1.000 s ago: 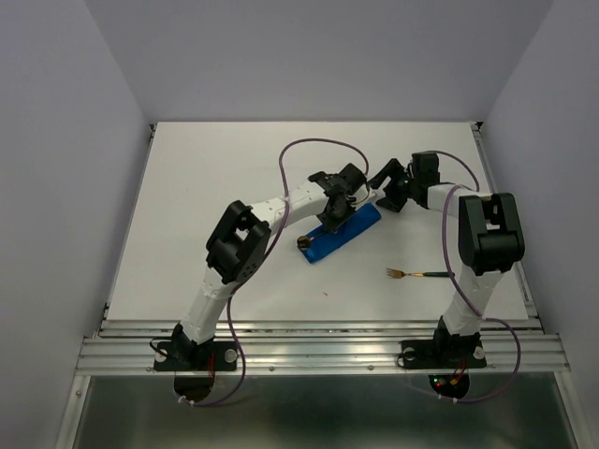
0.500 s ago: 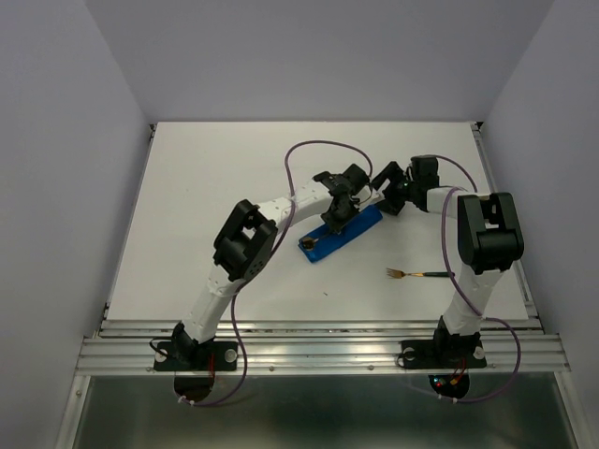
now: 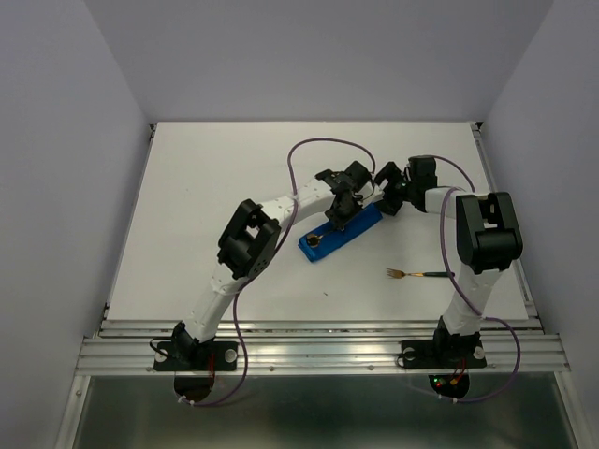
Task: Fold the napkin into a case and place the utensils inside
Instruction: Stuff the spoon into the folded napkin.
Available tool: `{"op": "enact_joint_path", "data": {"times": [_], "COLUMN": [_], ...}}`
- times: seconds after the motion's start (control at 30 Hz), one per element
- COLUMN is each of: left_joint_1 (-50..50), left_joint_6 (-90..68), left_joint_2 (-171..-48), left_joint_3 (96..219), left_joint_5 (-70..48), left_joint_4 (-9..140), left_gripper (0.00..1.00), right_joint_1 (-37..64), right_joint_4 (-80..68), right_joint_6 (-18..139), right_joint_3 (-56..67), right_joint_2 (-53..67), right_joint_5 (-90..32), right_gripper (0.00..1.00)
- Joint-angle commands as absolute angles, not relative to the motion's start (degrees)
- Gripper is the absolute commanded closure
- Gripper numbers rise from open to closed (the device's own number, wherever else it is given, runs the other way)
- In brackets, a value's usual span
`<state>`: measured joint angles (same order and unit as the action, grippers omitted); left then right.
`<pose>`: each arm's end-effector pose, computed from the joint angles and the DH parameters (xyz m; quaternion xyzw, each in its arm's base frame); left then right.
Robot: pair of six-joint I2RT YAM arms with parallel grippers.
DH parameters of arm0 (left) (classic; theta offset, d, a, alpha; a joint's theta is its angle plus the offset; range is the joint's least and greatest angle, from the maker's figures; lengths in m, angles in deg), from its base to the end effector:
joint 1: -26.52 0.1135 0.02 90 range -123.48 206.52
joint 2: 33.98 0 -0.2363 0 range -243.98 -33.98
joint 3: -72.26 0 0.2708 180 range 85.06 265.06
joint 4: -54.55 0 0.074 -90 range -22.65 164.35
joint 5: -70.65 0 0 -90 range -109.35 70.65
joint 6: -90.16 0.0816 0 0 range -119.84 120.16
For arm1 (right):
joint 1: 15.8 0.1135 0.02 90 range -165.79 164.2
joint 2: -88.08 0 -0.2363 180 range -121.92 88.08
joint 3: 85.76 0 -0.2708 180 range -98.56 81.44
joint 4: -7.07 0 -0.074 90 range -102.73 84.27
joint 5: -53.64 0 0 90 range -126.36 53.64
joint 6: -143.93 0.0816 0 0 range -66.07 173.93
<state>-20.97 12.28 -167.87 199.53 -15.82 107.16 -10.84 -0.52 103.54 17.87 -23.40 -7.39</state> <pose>0.3560 -0.3958 0.1190 0.4861 0.8322 -0.1088 0.2436 0.4299 0.0770 0.0790 0.2441 0.8585 0.3817 0.2402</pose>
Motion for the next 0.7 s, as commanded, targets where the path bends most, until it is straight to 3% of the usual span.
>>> {"op": "enact_joint_path", "data": {"times": [0.0,0.67], "left_joint_1": [-20.3,-19.4], "left_joint_6": [12.6,14.5], "left_joint_2": [-167.8,-171.4], "left_joint_3": [203.1,209.0], "left_joint_5": [-15.1,-13.7], "left_joint_4": [106.4,106.0], "left_gripper": [1.00,1.00], "right_joint_1": [-10.5,-10.5], "right_joint_4": [0.5,0.4], "right_joint_6": [103.2,103.0], "right_joint_3": [17.8,18.2], "right_joint_2": [-24.9,-25.2], "right_joint_5": [-7.2,-6.9], "right_gripper": [0.18,0.18]}}
